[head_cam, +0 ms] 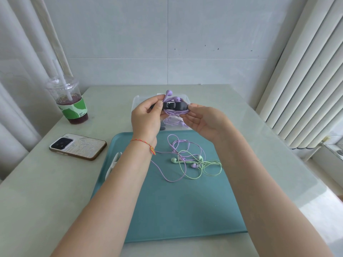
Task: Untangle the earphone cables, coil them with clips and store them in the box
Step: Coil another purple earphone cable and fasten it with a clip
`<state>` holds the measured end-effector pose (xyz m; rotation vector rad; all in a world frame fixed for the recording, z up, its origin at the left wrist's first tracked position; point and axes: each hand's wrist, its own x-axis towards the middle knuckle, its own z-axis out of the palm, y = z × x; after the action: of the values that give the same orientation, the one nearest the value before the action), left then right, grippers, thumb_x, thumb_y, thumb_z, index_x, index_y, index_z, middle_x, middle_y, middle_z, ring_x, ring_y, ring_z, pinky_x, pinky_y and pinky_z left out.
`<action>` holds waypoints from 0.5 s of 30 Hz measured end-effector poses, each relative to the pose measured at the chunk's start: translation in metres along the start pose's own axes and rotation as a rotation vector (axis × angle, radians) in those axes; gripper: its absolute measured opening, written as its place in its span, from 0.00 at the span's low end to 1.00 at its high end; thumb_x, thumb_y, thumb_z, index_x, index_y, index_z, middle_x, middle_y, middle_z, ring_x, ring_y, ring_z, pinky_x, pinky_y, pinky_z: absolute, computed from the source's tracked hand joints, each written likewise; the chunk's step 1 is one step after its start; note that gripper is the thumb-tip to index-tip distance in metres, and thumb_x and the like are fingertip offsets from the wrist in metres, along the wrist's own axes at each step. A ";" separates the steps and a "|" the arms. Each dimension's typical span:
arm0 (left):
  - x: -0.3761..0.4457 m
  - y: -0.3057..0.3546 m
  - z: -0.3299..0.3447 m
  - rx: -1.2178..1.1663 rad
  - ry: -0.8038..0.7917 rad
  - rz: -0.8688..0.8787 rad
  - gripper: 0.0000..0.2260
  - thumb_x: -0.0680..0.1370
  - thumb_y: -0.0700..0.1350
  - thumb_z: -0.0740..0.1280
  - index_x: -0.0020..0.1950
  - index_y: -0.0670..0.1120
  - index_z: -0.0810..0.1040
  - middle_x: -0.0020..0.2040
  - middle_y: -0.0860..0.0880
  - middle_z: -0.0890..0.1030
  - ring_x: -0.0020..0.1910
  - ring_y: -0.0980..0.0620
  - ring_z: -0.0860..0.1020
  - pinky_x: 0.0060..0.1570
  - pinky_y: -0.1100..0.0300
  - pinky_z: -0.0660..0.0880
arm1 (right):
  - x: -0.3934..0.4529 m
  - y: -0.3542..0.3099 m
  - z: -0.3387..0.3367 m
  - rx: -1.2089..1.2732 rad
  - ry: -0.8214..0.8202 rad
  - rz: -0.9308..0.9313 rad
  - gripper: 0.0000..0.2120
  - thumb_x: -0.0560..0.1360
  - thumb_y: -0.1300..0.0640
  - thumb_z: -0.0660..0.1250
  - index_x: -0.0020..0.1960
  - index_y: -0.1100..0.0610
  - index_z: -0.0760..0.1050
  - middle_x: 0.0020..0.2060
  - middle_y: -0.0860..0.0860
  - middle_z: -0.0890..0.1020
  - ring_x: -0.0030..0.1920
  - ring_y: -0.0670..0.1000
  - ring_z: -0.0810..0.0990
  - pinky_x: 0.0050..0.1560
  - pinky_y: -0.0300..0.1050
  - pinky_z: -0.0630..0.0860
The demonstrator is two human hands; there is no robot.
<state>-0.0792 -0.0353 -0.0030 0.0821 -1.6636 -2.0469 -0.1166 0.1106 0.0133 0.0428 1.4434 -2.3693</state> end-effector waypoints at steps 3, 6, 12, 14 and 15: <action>-0.001 0.003 0.000 -0.057 -0.005 -0.003 0.11 0.81 0.33 0.59 0.55 0.37 0.81 0.51 0.50 0.85 0.47 0.50 0.84 0.43 0.61 0.79 | -0.001 0.001 0.004 0.001 -0.004 -0.028 0.06 0.80 0.66 0.61 0.44 0.62 0.74 0.32 0.55 0.83 0.32 0.51 0.83 0.36 0.40 0.81; 0.001 0.003 0.000 -0.091 -0.002 -0.009 0.10 0.81 0.34 0.60 0.56 0.36 0.80 0.54 0.48 0.84 0.51 0.47 0.84 0.47 0.59 0.79 | -0.003 0.004 0.007 0.061 -0.009 0.004 0.07 0.80 0.65 0.61 0.46 0.64 0.76 0.32 0.55 0.83 0.32 0.51 0.83 0.38 0.41 0.82; -0.001 0.006 0.001 -0.180 0.028 -0.058 0.11 0.82 0.34 0.59 0.54 0.40 0.81 0.44 0.49 0.86 0.45 0.51 0.84 0.44 0.62 0.79 | -0.003 0.010 0.014 -0.058 0.012 -0.161 0.06 0.80 0.66 0.60 0.45 0.62 0.73 0.34 0.56 0.82 0.32 0.51 0.83 0.40 0.41 0.82; -0.001 0.006 0.001 -0.218 0.022 -0.081 0.12 0.82 0.34 0.58 0.55 0.41 0.81 0.42 0.49 0.86 0.44 0.51 0.84 0.43 0.62 0.79 | -0.005 0.012 0.017 -0.117 0.052 -0.225 0.04 0.79 0.68 0.61 0.47 0.63 0.73 0.35 0.57 0.81 0.32 0.51 0.82 0.40 0.41 0.81; -0.001 0.005 0.001 -0.233 0.014 -0.090 0.12 0.82 0.34 0.58 0.55 0.41 0.81 0.43 0.48 0.86 0.45 0.51 0.84 0.44 0.62 0.79 | -0.006 0.012 0.018 -0.132 0.069 -0.245 0.03 0.78 0.68 0.62 0.48 0.63 0.73 0.35 0.57 0.82 0.32 0.51 0.82 0.39 0.41 0.81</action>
<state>-0.0768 -0.0348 0.0020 0.0932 -1.4248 -2.2875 -0.1042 0.0919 0.0124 -0.0925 1.7219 -2.4771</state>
